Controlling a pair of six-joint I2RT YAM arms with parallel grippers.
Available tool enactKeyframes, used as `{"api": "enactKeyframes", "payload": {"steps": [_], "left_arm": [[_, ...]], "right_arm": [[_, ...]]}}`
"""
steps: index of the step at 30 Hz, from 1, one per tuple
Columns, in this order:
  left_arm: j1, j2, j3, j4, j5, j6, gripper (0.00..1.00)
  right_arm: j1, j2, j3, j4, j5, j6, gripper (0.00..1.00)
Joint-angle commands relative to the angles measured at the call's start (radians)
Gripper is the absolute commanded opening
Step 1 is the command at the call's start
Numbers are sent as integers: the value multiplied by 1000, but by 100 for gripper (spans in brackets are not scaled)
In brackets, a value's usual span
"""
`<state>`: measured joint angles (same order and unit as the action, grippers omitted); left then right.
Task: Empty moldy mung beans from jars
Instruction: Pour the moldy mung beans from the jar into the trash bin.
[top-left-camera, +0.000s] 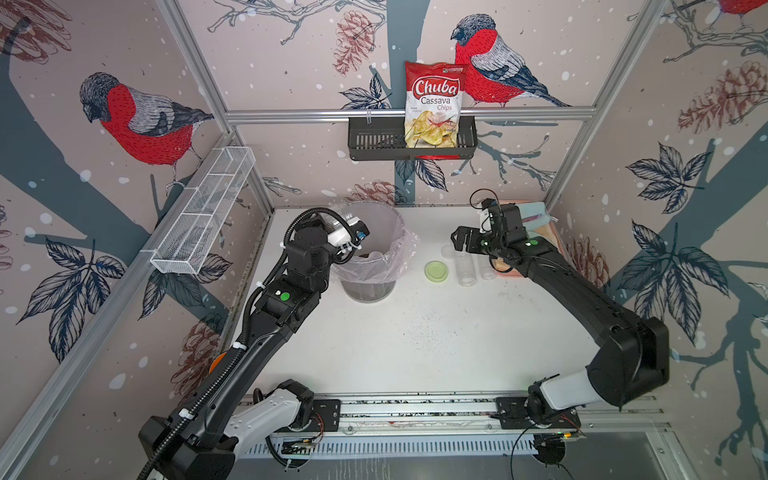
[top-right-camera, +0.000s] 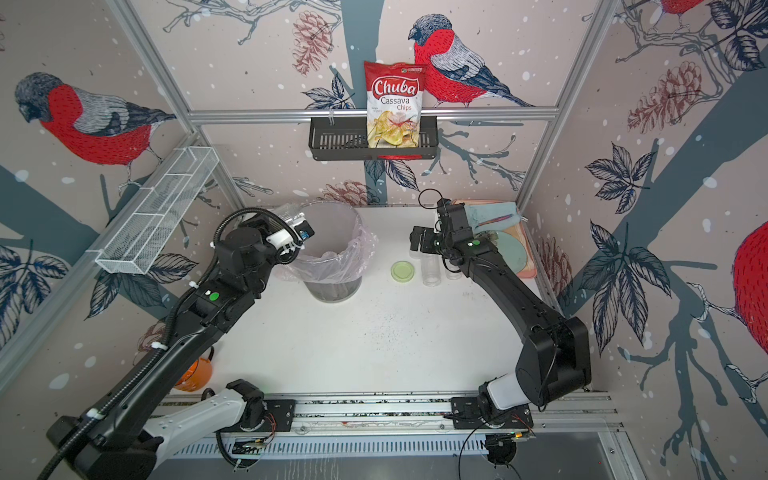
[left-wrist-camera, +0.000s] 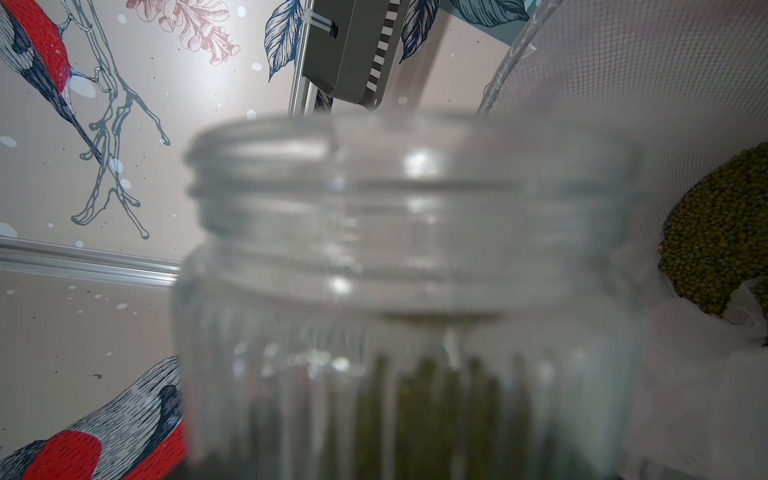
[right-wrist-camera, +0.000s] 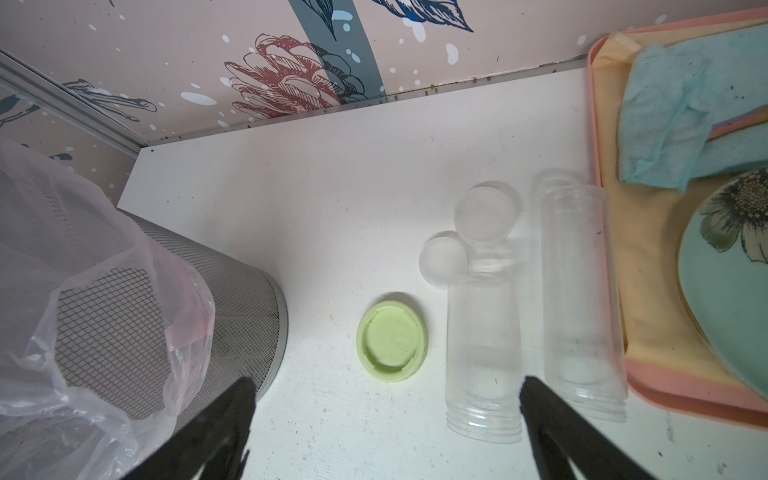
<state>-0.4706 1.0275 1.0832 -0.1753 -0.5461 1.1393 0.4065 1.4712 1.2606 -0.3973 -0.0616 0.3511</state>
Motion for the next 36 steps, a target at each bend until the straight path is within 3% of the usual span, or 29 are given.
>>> {"api": "enactKeyframes", "payload": {"steps": [1, 36], "left_arm": [[3, 1, 13, 128, -24, 59, 0], [16, 23, 49, 77, -9, 324, 0]], "right_arm": [[5, 4, 9, 29, -13, 15, 99], [20, -7, -3, 33, -4, 22, 99]]}}
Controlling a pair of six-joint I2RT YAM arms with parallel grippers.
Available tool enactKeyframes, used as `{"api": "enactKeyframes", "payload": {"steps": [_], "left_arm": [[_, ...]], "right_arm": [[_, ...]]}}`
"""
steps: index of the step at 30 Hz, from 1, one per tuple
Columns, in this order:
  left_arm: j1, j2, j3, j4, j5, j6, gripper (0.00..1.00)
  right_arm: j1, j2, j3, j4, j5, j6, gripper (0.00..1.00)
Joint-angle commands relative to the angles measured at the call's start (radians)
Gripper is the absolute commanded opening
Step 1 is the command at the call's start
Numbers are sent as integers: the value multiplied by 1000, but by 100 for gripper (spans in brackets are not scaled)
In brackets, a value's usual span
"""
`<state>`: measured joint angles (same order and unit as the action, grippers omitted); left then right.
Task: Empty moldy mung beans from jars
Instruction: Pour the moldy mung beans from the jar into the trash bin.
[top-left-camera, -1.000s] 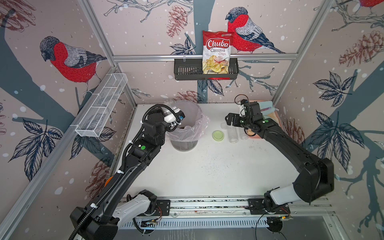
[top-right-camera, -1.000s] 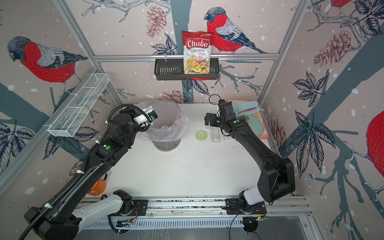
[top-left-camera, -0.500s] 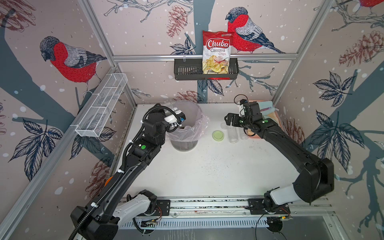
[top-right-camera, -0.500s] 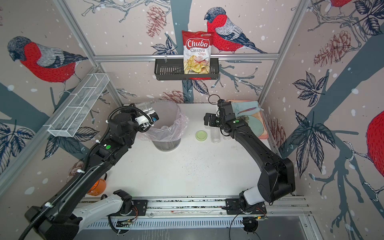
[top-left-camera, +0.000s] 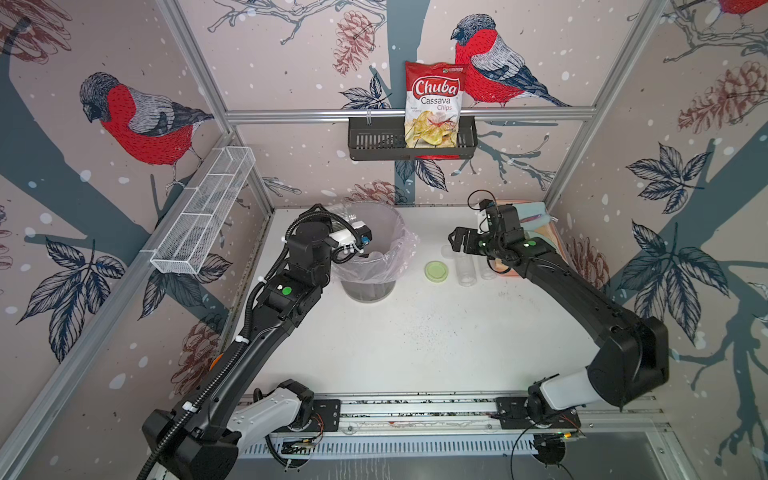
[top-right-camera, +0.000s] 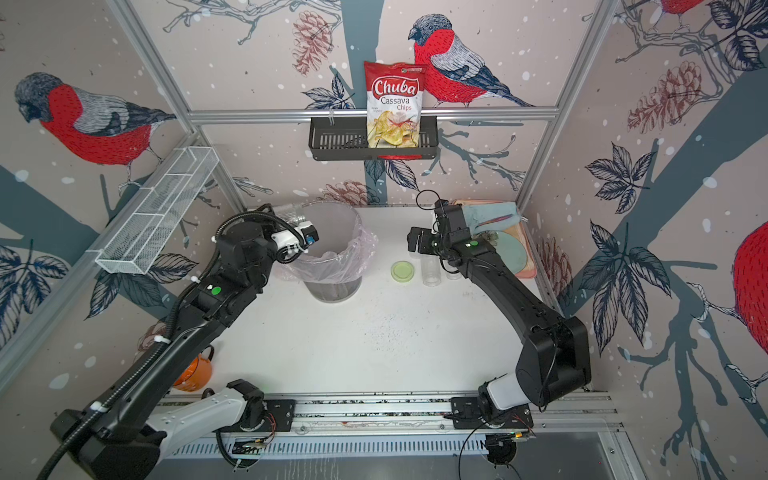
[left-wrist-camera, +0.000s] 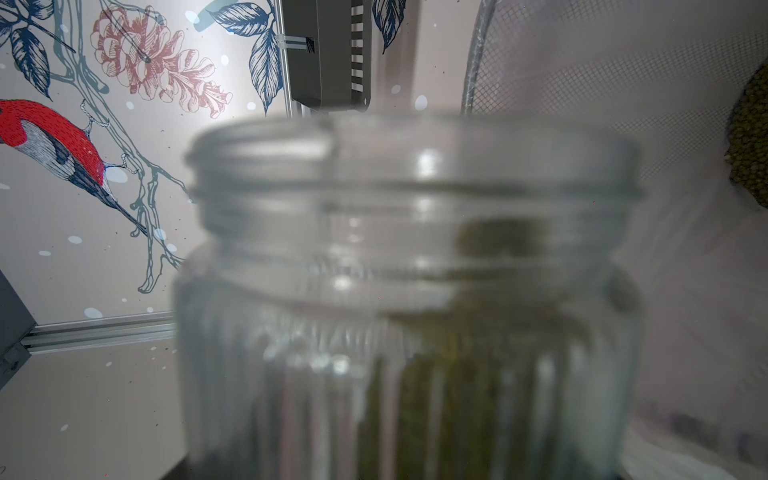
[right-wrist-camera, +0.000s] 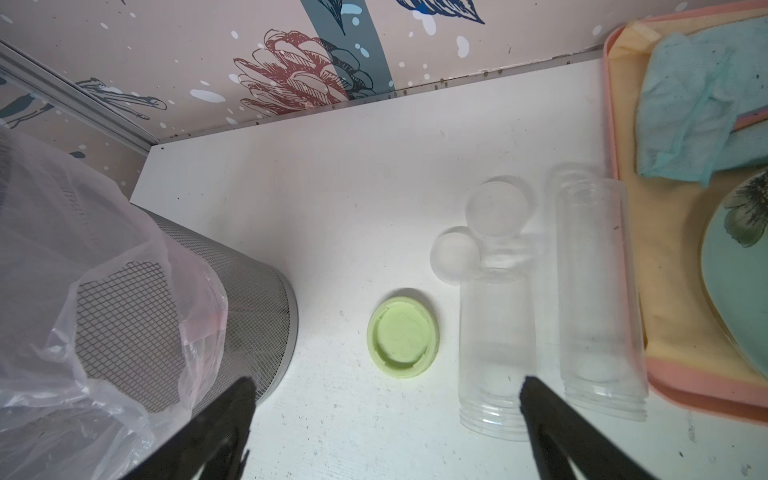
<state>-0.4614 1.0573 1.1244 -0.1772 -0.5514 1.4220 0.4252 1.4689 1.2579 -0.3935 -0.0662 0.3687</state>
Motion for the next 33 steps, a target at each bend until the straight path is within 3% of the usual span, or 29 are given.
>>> {"api": "enactKeyframes", "payload": {"steps": [1, 14, 33], "left_arm": [[10, -6, 6, 79, -1, 51, 0], [30, 0, -17, 78, 41, 199, 0], [62, 8, -32, 139, 88, 288, 0]], "right_arm": [[3, -2, -1, 30, 0, 4, 100], [5, 0, -7, 36, -3, 7, 99], [5, 2, -3, 33, 1, 0, 99]]}}
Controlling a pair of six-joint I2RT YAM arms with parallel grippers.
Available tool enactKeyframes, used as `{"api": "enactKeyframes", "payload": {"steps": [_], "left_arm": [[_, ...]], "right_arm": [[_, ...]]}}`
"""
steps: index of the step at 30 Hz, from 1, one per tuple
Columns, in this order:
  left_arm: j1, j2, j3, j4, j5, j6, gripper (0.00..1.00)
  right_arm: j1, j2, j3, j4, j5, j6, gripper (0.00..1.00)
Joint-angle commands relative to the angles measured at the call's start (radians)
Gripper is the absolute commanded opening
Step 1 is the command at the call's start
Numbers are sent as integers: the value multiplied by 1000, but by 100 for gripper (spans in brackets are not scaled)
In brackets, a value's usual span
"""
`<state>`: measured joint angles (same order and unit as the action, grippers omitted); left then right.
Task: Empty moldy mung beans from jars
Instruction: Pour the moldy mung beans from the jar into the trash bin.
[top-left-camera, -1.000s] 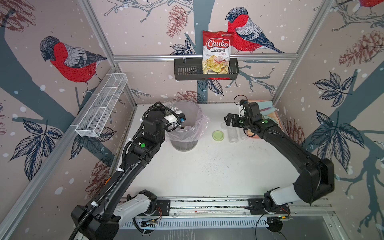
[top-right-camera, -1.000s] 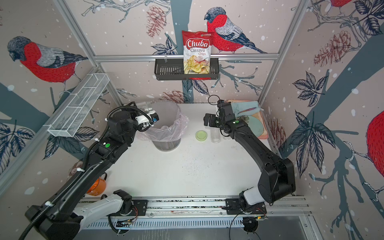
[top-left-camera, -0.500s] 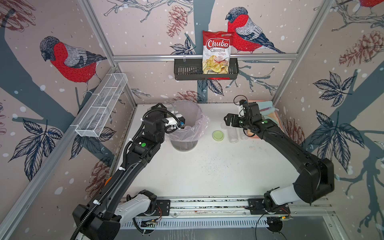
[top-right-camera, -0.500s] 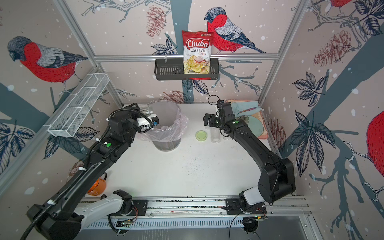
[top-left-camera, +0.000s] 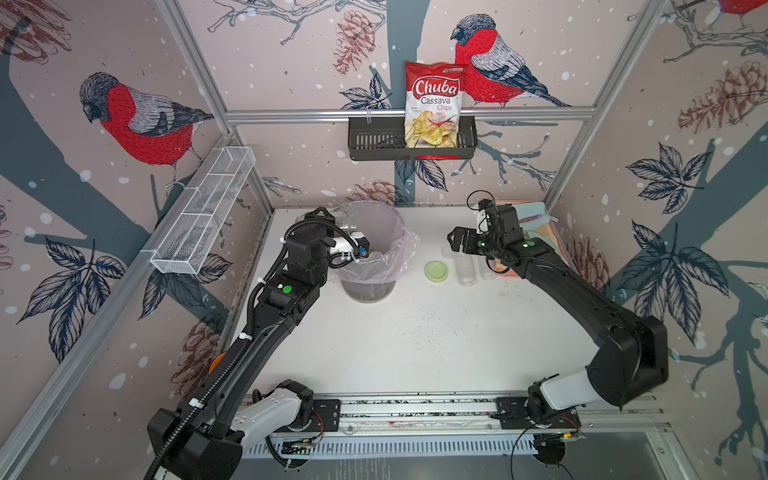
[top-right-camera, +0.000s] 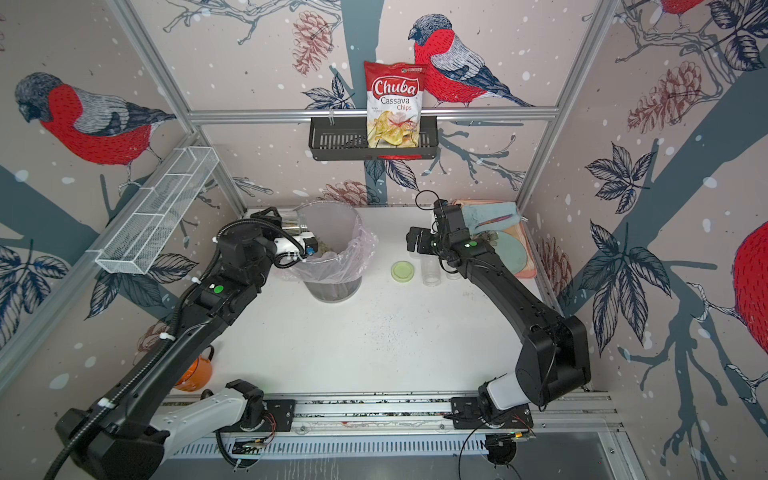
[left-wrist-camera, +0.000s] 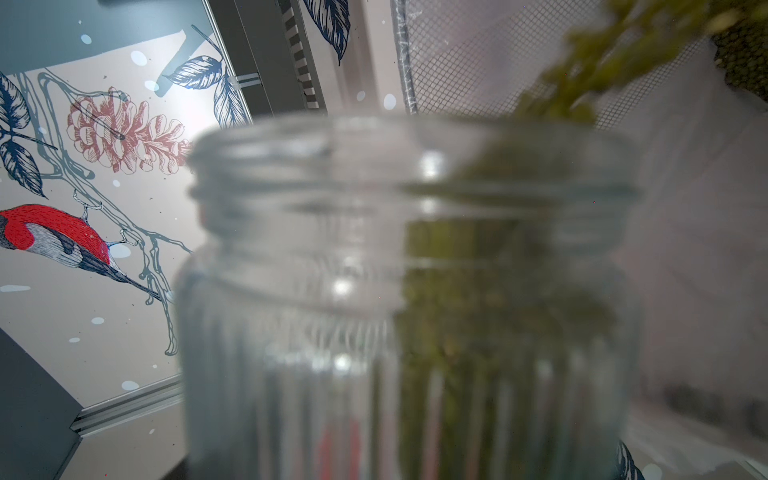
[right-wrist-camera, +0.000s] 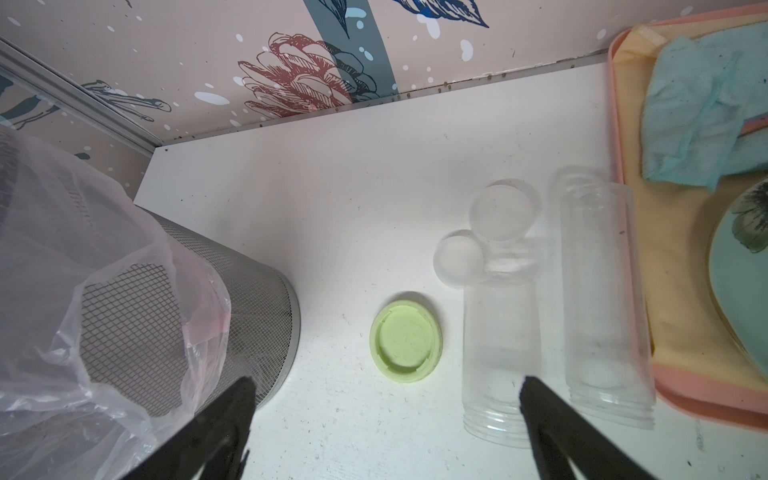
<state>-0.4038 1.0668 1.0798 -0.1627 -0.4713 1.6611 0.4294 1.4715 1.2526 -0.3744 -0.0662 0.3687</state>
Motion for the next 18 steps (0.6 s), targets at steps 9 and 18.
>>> {"api": "enactKeyframes", "payload": {"steps": [9, 18], "left_arm": [[14, 5, 28, 134, 32, 90, 0], [30, 13, 37, 138, 85, 149, 0]], "right_arm": [[1, -4, 6, 12, 3, 0, 99], [1, -2, 8, 11, 1, 2, 99]]}}
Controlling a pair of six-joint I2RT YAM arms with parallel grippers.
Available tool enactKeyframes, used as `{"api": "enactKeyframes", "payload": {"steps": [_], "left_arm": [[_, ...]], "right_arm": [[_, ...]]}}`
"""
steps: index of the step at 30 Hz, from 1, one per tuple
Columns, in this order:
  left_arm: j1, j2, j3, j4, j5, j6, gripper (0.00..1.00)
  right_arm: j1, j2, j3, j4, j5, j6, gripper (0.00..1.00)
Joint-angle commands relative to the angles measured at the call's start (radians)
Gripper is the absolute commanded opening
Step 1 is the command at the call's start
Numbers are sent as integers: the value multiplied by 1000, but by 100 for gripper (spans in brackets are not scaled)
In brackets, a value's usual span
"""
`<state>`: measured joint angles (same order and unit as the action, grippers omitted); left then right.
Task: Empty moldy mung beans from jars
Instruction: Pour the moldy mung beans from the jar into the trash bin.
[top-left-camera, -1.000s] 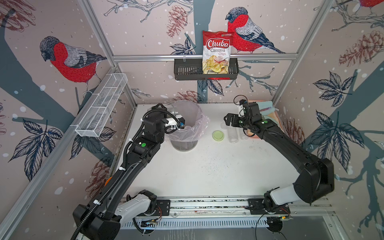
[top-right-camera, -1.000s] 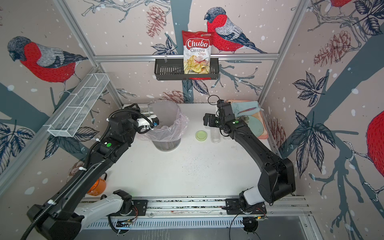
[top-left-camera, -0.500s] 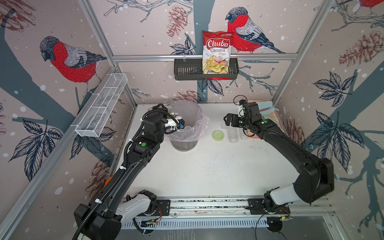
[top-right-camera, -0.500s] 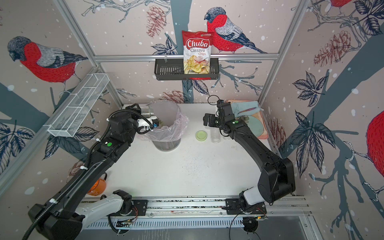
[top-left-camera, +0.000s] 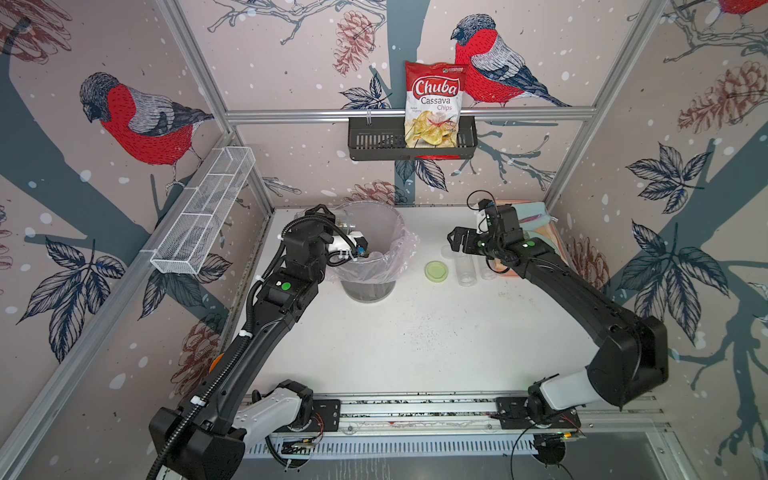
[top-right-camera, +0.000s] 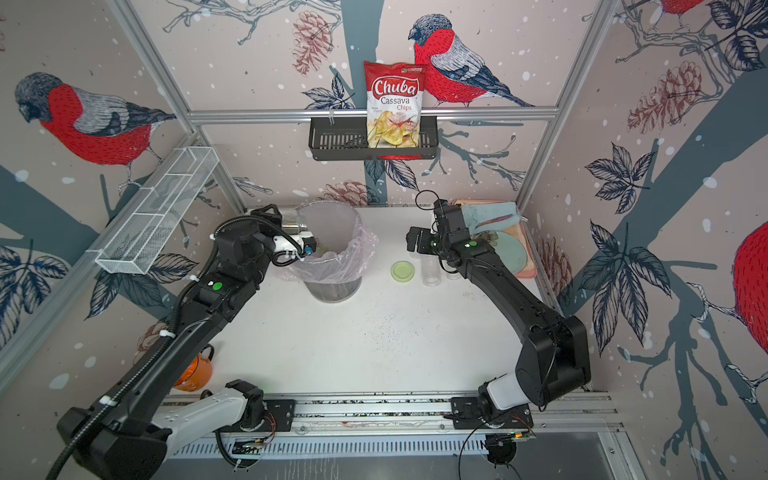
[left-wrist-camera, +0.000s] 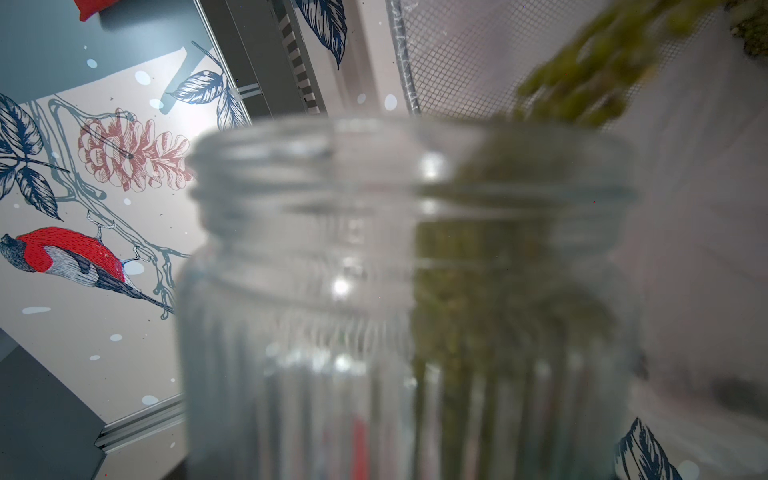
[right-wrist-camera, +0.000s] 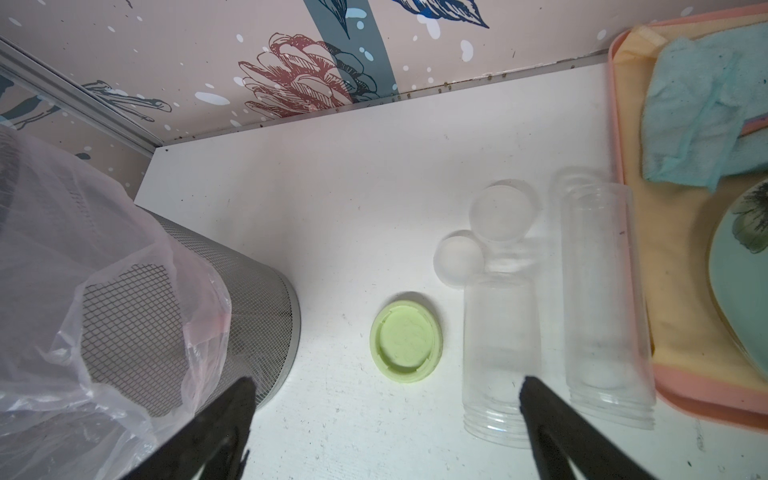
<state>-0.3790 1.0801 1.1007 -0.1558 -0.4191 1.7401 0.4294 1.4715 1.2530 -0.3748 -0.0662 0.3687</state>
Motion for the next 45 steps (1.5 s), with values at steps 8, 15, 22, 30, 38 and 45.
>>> {"api": "enactKeyframes", "payload": {"steps": [8, 15, 22, 30, 38, 45], "left_arm": [[6, 9, 23, 128, 33, 107, 0], [6, 32, 52, 134, 38, 136, 0], [7, 41, 74, 110, 71, 178, 0], [7, 45, 62, 118, 83, 217, 0], [8, 42, 50, 102, 86, 260, 0], [8, 36, 37, 109, 95, 252, 0]], "right_arm": [[0, -7, 9, 9, 2, 3, 100], [3, -9, 17, 4, -1, 7, 99], [5, -13, 26, -4, 3, 7, 99], [5, -17, 32, -7, 4, 7, 100], [10, -9, 33, -2, 1, 9, 99], [11, -17, 19, 5, 6, 8, 99]]}}
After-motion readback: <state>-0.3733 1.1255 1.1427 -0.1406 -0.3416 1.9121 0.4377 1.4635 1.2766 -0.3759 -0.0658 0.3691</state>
